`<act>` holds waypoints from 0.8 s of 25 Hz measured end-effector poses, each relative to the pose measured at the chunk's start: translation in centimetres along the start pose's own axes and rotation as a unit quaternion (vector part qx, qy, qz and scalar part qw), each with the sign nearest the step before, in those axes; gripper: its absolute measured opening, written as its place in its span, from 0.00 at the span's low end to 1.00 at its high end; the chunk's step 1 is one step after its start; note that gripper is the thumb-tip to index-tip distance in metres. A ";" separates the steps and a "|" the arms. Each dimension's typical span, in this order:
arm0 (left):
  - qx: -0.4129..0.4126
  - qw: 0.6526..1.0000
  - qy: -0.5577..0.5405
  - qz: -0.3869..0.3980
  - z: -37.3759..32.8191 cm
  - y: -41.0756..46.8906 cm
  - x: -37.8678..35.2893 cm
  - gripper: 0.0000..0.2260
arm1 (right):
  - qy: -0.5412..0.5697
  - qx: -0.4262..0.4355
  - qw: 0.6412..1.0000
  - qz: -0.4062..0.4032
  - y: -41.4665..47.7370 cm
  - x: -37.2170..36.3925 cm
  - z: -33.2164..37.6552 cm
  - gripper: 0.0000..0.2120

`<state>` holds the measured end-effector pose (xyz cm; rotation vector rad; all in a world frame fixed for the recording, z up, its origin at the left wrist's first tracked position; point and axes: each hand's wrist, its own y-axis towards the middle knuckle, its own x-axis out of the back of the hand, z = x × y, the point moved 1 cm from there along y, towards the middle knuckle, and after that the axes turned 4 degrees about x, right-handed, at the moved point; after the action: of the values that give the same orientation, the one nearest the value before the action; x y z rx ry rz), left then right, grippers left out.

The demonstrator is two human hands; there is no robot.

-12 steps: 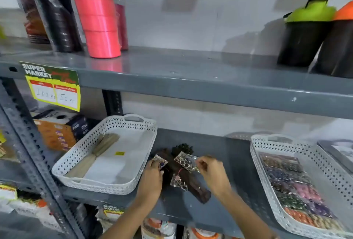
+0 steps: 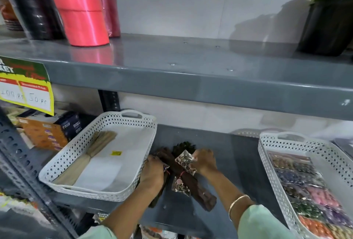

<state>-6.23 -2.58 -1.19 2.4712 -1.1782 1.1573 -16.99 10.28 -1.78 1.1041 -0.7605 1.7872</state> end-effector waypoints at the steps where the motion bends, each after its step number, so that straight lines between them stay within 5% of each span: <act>1: -0.029 1.000 0.006 0.000 -0.1 -0.2 0.2 0.15 | 0.037 -0.002 0.999 -0.009 0.2 0.1 -0.1 0.08; 7: -0.143 0.989 0.043 0.022 -3.0 -0.5 2.7 0.11 | 0.201 -0.025 0.979 -0.008 0.1 3.9 -1.9 0.05; 11: -0.154 0.983 0.037 0.094 -6.4 -1.8 0.6 0.09 | 0.138 -0.046 0.989 -0.017 -1.4 10.2 -7.2 0.20; 17: -0.217 0.946 0.075 0.230 -9.8 -6.3 -9.0 0.08 | -0.071 -0.039 0.994 0.077 -3.7 11.9 -12.8 0.17; 20: -0.229 0.942 0.124 0.213 -9.7 -6.7 -11.7 0.14 | -0.137 0.011 0.987 0.088 -3.6 10.3 -13.8 0.10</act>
<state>-11.53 13.16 -1.69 1.7243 -1.7201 1.0852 -21.16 26.99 2.00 1.3522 -1.0313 1.8117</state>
